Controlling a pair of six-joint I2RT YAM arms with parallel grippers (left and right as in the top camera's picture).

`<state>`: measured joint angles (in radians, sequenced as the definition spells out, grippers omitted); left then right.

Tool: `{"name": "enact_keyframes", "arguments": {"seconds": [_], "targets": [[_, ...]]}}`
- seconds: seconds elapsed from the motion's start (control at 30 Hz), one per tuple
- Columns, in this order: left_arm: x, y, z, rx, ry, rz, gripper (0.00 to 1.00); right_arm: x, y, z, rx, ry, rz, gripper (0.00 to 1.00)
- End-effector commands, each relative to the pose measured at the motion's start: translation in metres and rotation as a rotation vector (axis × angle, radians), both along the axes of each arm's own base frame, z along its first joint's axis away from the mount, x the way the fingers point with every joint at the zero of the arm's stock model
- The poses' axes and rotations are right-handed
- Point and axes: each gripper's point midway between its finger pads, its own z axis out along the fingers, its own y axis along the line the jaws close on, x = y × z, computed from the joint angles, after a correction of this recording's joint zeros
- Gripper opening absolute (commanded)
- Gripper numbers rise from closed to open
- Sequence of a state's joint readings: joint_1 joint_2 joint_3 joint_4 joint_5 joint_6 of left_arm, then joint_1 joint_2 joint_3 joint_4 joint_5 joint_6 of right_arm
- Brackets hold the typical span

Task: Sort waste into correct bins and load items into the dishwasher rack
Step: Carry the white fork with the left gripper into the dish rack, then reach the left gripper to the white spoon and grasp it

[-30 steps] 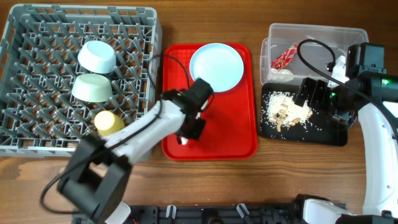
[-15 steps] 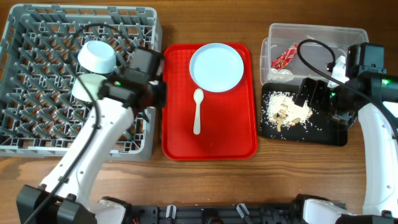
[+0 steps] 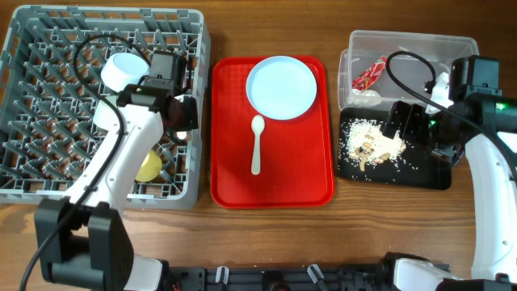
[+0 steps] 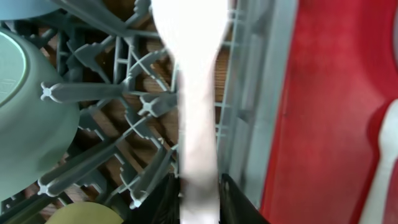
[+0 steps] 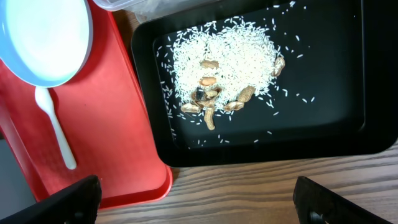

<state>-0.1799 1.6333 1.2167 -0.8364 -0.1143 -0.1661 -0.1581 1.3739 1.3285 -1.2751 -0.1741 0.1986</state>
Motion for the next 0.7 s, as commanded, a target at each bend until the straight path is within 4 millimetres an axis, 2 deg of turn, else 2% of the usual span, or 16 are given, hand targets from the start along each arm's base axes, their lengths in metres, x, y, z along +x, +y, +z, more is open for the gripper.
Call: {"name": "enact_keyframes", "arguments": {"seconds": [0.0,0.13,0.23,0.3,0.47,0.5,0.53,0.57,0.67], "targets": [[0.005,0.001,0.003,-0.010,-0.015,0.004,0.29,0.000,-0.004,0.007,-0.026,-0.029,0.009,1.00],[0.005,0.001,0.008,-0.012,-0.025,0.003,0.41,0.000,-0.004,0.007,-0.026,-0.029,0.008,1.00],[0.005,-0.003,0.017,-0.031,-0.047,-0.005,0.43,0.000,-0.004,0.007,-0.026,-0.029,0.008,1.00],[0.006,-0.017,0.031,-0.098,-0.075,-0.036,0.44,0.000,-0.004,0.007,-0.026,-0.029,0.008,1.00],[-0.001,-0.085,0.069,-0.348,-0.149,-0.210,0.56,0.000,-0.004,0.007,-0.026,-0.030,0.008,1.00],[-0.004,-0.103,0.074,-0.389,-0.155,-0.255,0.62,0.000,-0.004,0.007,-0.026,-0.030,0.008,1.00],[-0.006,-0.112,0.075,-0.402,-0.157,-0.267,0.73,0.000,-0.004,0.008,-0.026,-0.030,0.008,1.00],[-0.007,-0.122,0.075,-0.410,-0.157,-0.274,0.78,0.001,-0.004,0.008,-0.026,-0.031,0.008,1.00],[-0.010,-0.149,0.066,-0.411,-0.147,-0.289,0.83,0.001,-0.004,0.008,-0.026,-0.032,0.008,1.00]]}}
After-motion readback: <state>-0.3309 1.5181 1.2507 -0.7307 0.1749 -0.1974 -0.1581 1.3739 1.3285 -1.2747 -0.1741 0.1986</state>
